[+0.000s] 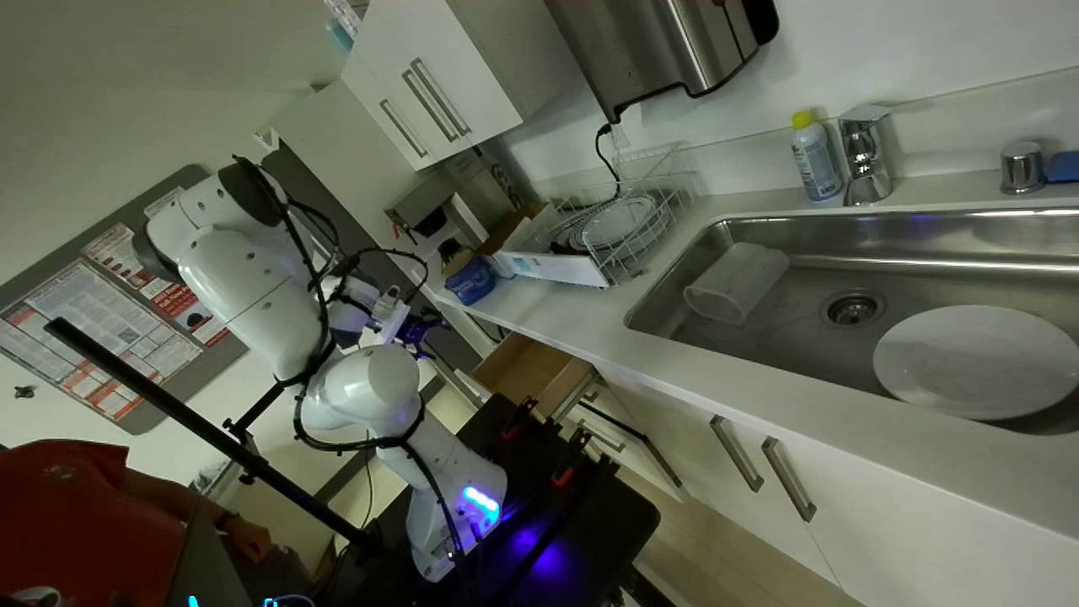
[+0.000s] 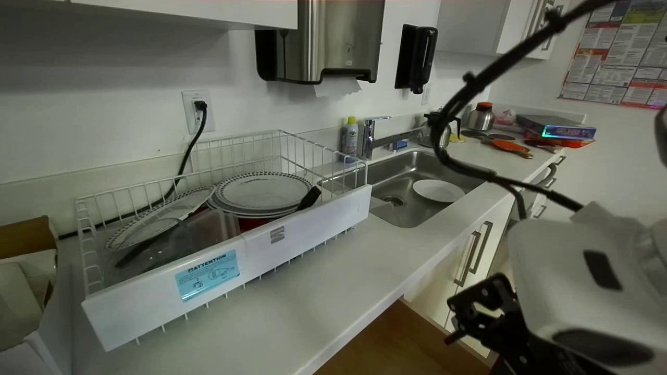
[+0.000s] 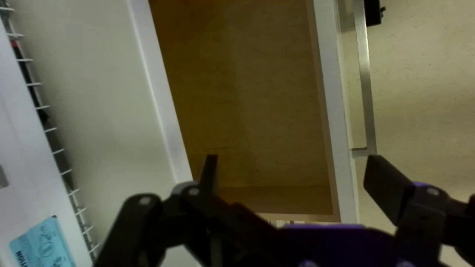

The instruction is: Open the top left kitchen drawer, remove the object, put it in the plate holder and close the drawer

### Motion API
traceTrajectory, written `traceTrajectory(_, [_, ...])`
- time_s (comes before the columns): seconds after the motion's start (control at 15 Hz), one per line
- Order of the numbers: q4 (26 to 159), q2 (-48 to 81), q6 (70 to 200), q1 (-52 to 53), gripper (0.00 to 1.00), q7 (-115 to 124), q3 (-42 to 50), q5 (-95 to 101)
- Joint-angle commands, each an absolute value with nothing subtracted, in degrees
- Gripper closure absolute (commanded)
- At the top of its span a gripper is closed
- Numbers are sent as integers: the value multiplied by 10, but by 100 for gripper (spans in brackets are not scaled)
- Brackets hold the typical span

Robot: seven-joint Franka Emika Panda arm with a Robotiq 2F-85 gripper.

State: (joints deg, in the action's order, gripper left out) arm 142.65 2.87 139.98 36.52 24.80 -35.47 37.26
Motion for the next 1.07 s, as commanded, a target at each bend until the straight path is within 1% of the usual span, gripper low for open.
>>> traceTrajectory(0.0, [1430, 98, 1463, 381, 0, 319, -341, 451])
traceTrajectory(0.2, [1418, 134, 1441, 407, 0, 316, -324, 448])
traceTrajectory(0.27, [1431, 114, 1455, 408, 0, 306, -320, 439])
traceTrajectory(0.67, [1424, 133, 1456, 420, 0, 304, -309, 436])
traceTrajectory(1.0, [1417, 144, 1398, 512, 0, 374, -281, 511])
